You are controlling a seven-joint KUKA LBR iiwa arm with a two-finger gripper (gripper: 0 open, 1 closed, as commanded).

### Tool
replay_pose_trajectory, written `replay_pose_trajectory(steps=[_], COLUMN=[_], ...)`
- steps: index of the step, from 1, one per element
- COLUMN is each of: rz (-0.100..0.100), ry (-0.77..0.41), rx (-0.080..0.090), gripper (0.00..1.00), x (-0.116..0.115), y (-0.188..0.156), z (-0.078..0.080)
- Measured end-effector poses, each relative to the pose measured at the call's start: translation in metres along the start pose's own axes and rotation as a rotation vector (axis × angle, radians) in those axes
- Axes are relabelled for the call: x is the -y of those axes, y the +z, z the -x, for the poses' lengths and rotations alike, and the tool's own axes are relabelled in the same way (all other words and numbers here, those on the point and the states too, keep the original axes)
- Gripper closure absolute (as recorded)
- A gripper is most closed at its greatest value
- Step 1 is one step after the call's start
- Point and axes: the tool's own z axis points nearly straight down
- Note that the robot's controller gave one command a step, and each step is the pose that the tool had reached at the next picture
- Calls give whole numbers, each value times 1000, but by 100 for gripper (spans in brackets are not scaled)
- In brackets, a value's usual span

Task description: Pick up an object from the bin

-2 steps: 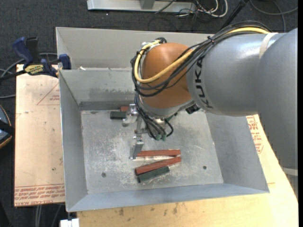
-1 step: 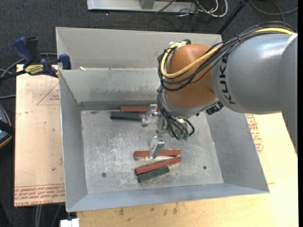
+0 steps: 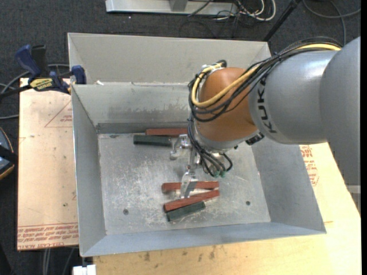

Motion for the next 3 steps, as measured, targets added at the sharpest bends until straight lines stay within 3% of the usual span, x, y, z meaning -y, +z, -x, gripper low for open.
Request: replay_pose_trajectory(steps=[1, 2, 3], rz=[13, 13, 5], ry=[56, 56, 81], rx=[3, 3, -2], gripper=[100, 100, 100], x=[16, 16, -1], y=[40, 40, -111], z=[15, 15, 31])
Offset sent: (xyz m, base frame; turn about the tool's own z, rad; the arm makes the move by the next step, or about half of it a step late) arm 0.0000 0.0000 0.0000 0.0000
